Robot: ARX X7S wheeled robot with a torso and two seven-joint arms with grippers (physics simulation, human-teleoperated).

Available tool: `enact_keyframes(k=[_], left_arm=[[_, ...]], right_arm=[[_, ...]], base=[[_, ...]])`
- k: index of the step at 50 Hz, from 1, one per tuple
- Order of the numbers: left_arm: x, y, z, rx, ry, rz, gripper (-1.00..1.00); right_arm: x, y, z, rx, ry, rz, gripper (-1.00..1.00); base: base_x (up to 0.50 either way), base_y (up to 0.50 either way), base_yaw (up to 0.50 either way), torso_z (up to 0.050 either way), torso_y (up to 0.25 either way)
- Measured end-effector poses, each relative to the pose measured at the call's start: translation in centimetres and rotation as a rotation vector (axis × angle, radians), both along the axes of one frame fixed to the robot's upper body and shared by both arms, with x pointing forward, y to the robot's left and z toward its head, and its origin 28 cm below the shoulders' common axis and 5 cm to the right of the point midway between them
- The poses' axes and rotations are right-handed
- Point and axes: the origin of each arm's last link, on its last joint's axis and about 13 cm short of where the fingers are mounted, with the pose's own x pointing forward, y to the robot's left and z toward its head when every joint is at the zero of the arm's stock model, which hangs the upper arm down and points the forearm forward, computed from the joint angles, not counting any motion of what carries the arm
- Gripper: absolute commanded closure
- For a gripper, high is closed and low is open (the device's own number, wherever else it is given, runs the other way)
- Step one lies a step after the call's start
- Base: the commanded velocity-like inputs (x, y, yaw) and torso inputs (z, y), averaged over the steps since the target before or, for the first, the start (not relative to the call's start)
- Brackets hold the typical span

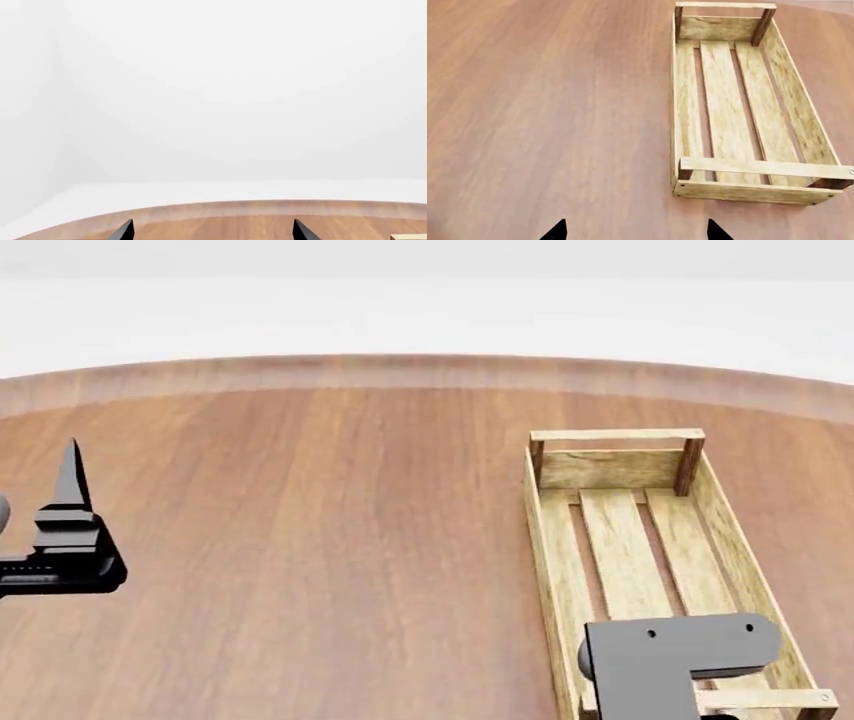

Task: Stack the right bowl on the left bowl and place them in the tray.

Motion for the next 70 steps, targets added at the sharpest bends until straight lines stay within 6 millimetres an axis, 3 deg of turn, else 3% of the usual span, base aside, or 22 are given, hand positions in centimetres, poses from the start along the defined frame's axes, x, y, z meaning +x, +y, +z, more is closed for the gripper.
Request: enact_keyframes(k=[27, 47, 70], left_arm=[[0.0, 0.3, 0.0, -0.008, -0.001, 0.01, -1.0], [0.1, 0.2, -0.3, -0.005, 0.004, 0.006, -1.0], [-0.1, 0.2, -0.2, -0.005, -0.002, 0.005, -1.0]], right_arm=[[-1.8, -0.2, -2.1, -0.056, 0.263, 0.083, -1.0], [0.0, 0.4, -3.0, -0.025, 0.257, 0.134, -1.0], [1.9, 0.9, -5.9, 0.002, 0.335, 0.143, -1.0]], base=[[0.0, 0.0, 0.0, 0.0, 0.0], [0.0, 0.0, 0.0, 0.0, 0.0], [0.0, 0.0, 0.0, 0.0, 0.0]])
